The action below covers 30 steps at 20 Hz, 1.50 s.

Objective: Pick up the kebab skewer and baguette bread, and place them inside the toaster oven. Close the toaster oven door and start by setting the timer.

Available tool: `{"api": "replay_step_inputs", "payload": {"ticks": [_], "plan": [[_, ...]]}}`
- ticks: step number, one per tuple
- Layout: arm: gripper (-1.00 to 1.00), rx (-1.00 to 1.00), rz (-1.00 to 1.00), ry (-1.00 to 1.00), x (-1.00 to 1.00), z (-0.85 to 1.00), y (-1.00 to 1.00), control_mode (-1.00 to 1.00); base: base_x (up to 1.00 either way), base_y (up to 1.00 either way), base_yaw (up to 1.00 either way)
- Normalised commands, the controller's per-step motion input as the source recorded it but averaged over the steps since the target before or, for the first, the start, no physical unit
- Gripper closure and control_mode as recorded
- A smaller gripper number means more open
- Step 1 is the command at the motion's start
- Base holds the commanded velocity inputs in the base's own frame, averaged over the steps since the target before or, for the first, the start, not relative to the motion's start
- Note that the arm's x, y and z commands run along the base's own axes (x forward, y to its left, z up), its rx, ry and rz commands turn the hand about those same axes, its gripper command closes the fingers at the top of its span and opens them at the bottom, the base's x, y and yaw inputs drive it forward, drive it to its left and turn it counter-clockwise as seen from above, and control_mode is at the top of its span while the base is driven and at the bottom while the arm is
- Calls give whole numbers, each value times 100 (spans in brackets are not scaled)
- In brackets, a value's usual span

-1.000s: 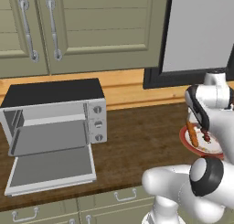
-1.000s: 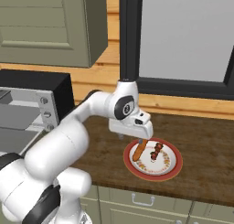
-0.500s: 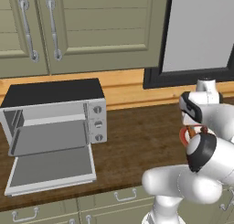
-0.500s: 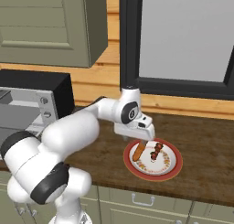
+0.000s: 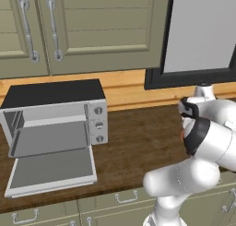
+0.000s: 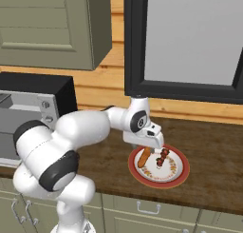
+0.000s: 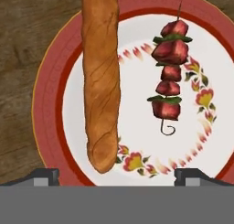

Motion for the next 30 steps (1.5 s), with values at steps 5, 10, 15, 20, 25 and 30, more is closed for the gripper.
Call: {"api": "replay_step_inputs", "payload": {"ticks": [5,10,15,20,25,30], "plan": [[-100,-4,0,0,17,-30,-3,-100,0,0,0],[-100,0,0,0,22,-28,0,-100,0,0,0],[-100,0,0,0,16,-25,-12,-100,0,0,0],[-100,0,0,0,12,-26,-22,-100,0,0,0],[-100,0,0,0,6,-21,-23,-100,0,0,0],[-100,0,0,0,3,-11,-15,-100,0,0,0]]}}
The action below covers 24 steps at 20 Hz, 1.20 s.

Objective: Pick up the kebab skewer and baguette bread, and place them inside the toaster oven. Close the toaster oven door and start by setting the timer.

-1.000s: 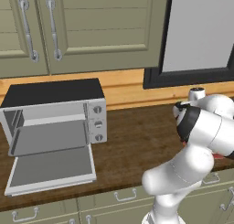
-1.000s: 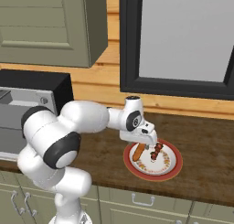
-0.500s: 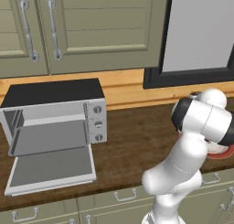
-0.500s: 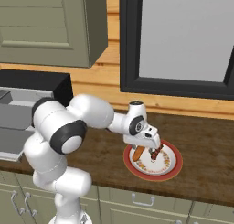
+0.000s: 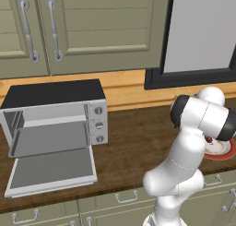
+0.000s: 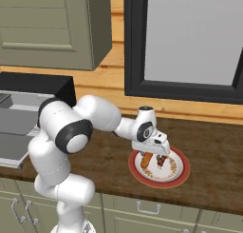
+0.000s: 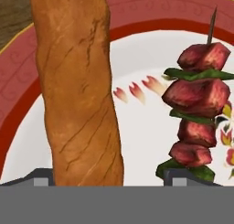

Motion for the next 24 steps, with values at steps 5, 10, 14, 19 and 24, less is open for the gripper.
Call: {"api": "replay_step_inputs", "payload": {"ticks": [5,10,14,19,24], "plan": [[-100,0,0,-2,0,-15,-26,-100,0,0,0],[-100,-1,0,-5,-3,-4,-6,-100,0,0,0],[-100,0,0,0,-6,0,0,-100,0,0,0],[-100,0,-2,0,-22,0,0,-100,0,0,0],[-100,0,-2,-3,-18,0,4,-100,0,0,0]]}}
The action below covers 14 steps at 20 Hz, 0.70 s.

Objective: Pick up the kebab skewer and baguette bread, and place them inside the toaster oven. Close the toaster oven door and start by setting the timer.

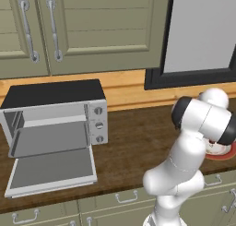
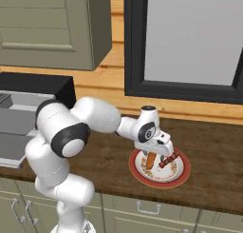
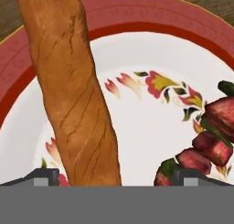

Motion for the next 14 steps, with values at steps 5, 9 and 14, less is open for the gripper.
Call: {"api": "replay_step_inputs", "payload": {"ticks": [5,9,14], "plan": [[-100,0,0,-11,0,1,21,-100,0,0,0],[-100,0,0,-4,0,11,7,-100,0,0,0],[-100,0,-1,0,-5,33,-6,-100,0,0,0]]}}
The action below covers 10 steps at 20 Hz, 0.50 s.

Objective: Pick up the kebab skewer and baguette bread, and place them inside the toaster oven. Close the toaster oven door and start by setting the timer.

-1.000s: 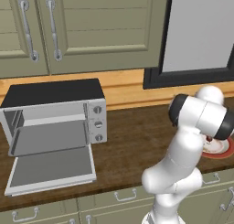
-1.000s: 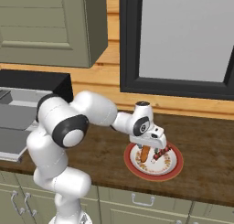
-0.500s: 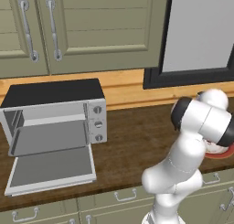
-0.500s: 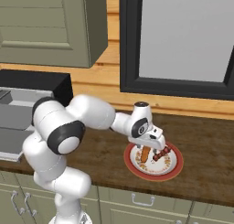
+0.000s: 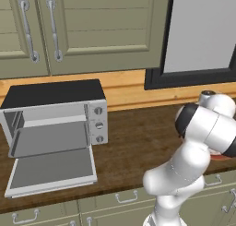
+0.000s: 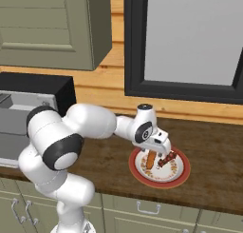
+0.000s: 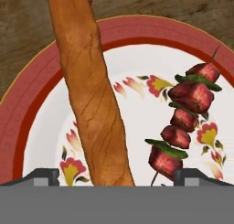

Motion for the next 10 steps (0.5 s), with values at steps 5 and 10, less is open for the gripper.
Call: {"api": "replay_step_inputs", "payload": {"ticks": [5,10], "plan": [[-100,10,-2,1,-3,11,-28,-100,0,0,0],[-100,31,-2,4,0,5,-52,-100,0,0,0]]}}
